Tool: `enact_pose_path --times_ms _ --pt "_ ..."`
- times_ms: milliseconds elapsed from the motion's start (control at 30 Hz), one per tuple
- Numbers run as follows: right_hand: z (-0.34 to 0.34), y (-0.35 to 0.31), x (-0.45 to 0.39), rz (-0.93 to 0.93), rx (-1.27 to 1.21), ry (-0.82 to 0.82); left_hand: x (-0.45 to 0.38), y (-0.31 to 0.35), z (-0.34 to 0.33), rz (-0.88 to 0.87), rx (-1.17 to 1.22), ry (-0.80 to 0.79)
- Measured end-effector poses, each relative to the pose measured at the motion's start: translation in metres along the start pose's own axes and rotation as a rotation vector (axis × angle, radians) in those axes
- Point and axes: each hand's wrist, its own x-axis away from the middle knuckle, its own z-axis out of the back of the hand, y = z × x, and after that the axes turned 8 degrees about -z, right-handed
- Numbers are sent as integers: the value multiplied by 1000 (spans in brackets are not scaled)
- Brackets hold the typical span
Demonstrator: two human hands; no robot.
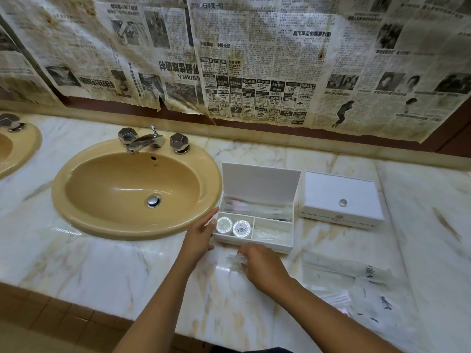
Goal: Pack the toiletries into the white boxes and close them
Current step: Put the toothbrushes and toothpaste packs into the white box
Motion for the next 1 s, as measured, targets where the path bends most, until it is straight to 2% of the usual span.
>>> enact_pose_path --times_ms 167,367,500,633,867,1000 --pt "-2 3 -2 -8 42 -15 0 1 0 -5 -5 -2" --pt "-3 -6 3 6 -38 -63 1 2 0 -2 -12 -10" --pt "1 -13 5 40 -34 -36 1 3 0 5 -4 -6" --pt "16 -20 4 85 -112 49 1 3 -1 3 2 2" --pt "50 -17 -15 -17 -285 195 2 1 0 -16 -6 11" --pt "69 -6 -22 -37 -259 287 1 0 0 -17 -2 2"
